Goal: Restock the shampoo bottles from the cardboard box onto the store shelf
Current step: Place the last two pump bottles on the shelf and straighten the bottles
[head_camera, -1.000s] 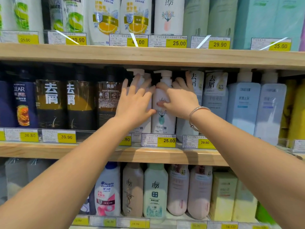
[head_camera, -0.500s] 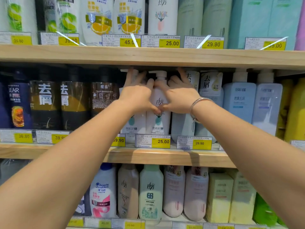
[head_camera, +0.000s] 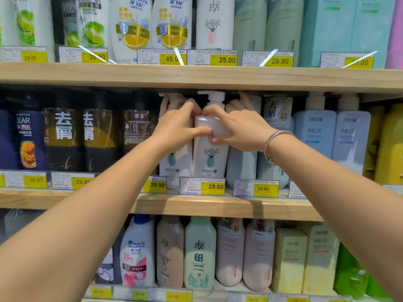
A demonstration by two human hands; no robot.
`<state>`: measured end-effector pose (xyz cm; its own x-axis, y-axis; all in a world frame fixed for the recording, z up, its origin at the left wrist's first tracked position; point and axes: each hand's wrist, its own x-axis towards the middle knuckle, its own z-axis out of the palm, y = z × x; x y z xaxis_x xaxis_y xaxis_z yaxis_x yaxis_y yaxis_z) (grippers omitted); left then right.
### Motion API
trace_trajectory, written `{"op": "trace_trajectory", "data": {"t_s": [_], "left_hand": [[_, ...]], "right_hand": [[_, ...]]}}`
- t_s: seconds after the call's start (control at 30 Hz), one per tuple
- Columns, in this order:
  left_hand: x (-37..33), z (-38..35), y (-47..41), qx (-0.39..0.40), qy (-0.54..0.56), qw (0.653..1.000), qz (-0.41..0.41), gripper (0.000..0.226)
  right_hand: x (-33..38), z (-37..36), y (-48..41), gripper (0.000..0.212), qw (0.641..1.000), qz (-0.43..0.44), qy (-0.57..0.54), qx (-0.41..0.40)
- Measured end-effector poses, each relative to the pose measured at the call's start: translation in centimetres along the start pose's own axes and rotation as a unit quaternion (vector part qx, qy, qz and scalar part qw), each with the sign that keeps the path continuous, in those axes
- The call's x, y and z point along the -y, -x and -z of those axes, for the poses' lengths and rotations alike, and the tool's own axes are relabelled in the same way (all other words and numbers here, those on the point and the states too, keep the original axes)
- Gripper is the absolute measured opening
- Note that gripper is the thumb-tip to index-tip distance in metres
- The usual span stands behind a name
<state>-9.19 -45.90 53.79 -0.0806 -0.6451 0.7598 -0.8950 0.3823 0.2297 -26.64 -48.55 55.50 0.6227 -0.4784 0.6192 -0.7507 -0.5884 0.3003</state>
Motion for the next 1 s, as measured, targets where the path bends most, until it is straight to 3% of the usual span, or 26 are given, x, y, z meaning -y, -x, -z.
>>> {"op": "trace_trajectory", "data": {"t_s": [0.13, 0.27, 0.37, 0.43, 0.53, 0.7, 0.87, 1.0], "left_hand": [[0.3, -0.8, -0.4, 0.008, -0.023, 0.999, 0.022, 0.051], [0.3, -1.7, -0.1, -0.024, -0.127, 0.991, 0.019, 0.044], [1.2, -1.9, 1.4, -0.084, -0.198, 0.977, -0.011, 0.050], [2.1, -1.7, 2.8, -0.109, -0.195, 0.974, 0.024, 0.062], [3.3, -1.5, 3.8, -0.085, -0.205, 0.972, 0.075, 0.077], [2.7, -1.0, 3.3, -0.051, -0.271, 0.958, 0.076, 0.084], [1.6, -1.4, 3.0, -0.091, -0.253, 0.962, 0.046, 0.077], [2.3, -0.7, 3.2, -0.098, -0.244, 0.964, 0.049, 0.074]], "right_hand": [[-0.6, 0.0, -0.6, 0.058, 0.998, -0.026, -0.019, 0.050], [-0.6, -0.4, -1.4, 0.056, 0.997, -0.023, -0.009, 0.077], [-0.2, -1.1, -1.4, 0.078, 0.996, -0.011, 0.020, 0.087], [-0.1, -1.6, -1.2, 0.097, 0.995, -0.014, 0.038, 0.086], [0.1, -2.2, -1.0, 0.112, 0.995, -0.007, 0.078, 0.064], [0.2, -1.8, -1.2, 0.110, 0.995, -0.006, 0.070, 0.070], [0.2, -1.4, -1.4, 0.104, 0.995, 0.000, 0.080, 0.058], [0.1, -0.8, -1.3, 0.090, 0.998, -0.002, 0.025, 0.053]]}}
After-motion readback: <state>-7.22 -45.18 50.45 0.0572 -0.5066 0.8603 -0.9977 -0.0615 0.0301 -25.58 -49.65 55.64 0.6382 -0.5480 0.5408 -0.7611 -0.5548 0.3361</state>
